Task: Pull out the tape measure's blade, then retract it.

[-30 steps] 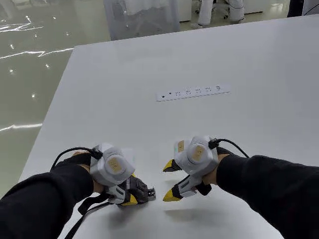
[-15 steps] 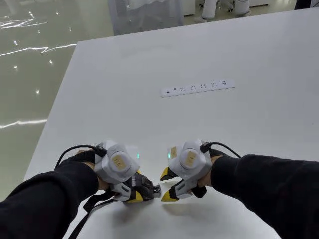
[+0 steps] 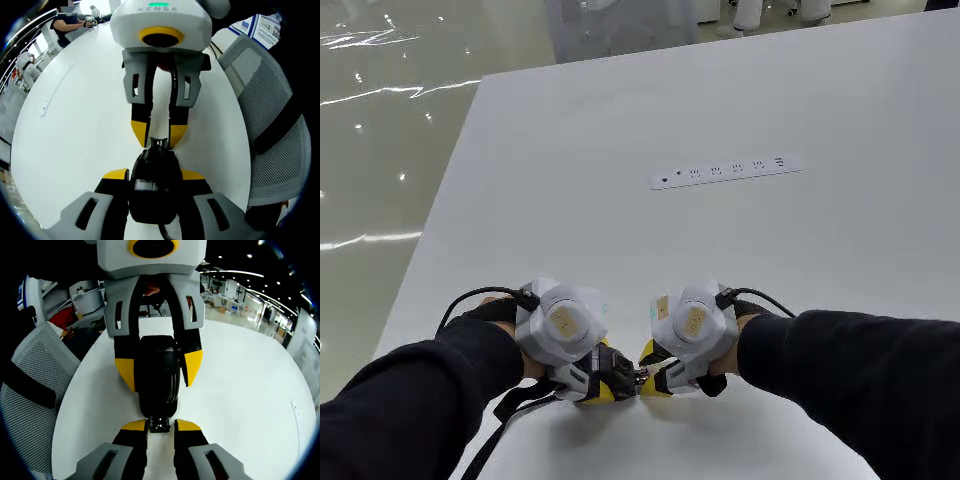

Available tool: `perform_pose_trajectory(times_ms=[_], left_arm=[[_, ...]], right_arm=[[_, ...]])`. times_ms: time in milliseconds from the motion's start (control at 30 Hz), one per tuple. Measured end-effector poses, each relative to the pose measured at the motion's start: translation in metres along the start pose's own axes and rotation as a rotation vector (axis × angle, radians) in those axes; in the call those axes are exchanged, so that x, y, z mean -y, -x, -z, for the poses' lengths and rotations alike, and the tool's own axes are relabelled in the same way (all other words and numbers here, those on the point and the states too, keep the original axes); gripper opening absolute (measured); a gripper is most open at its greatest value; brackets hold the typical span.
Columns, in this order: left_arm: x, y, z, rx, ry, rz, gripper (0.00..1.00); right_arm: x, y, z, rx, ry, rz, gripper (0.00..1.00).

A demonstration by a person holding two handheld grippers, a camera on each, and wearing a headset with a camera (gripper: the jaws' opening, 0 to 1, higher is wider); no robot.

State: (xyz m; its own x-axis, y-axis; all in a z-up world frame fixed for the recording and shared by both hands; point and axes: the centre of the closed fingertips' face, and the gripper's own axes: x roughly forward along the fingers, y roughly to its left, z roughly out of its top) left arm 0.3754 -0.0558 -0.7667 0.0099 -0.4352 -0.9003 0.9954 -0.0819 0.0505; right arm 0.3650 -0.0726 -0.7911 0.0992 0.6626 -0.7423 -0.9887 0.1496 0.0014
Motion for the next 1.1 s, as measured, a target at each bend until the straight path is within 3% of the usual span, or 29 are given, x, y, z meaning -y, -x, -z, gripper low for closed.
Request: perform_pose_trajectory(times_ms=[200,500,567,900,1100], left_arm=[[-0.0004,-0.0005,0.0003,0.006,0.002,0.001,0.32],[-0.0002,0.0001,-0.0001,0.015,0.005,0.000,0.32],[-0.0005,-0.0004,0.0001,0.011,0.005,0.002,0.32],[-0.0004,0.0011,0.0022,0.000,-0.012,0.007,0.32],[0.0000,0.0018,0.0013,0.015,-0.013,-0.003,0.32]], right_arm=[[-0.0011,-0.0032,0.0003,-0.016,0.026,-0.012,0.10],[-0.0010,-0.0046,0.0000,-0.037,-0.022,0.018,0.11],[-0.0018,-0.0042,0.0010,-0.030,0.035,-0.008,0.10],[-0.0010,-0.0023,0.0025,-0.032,-0.012,-0.014,0.07],[-0.0016,-0.0022,0.0034,-0.037,-0.026,-0.012,0.07]])
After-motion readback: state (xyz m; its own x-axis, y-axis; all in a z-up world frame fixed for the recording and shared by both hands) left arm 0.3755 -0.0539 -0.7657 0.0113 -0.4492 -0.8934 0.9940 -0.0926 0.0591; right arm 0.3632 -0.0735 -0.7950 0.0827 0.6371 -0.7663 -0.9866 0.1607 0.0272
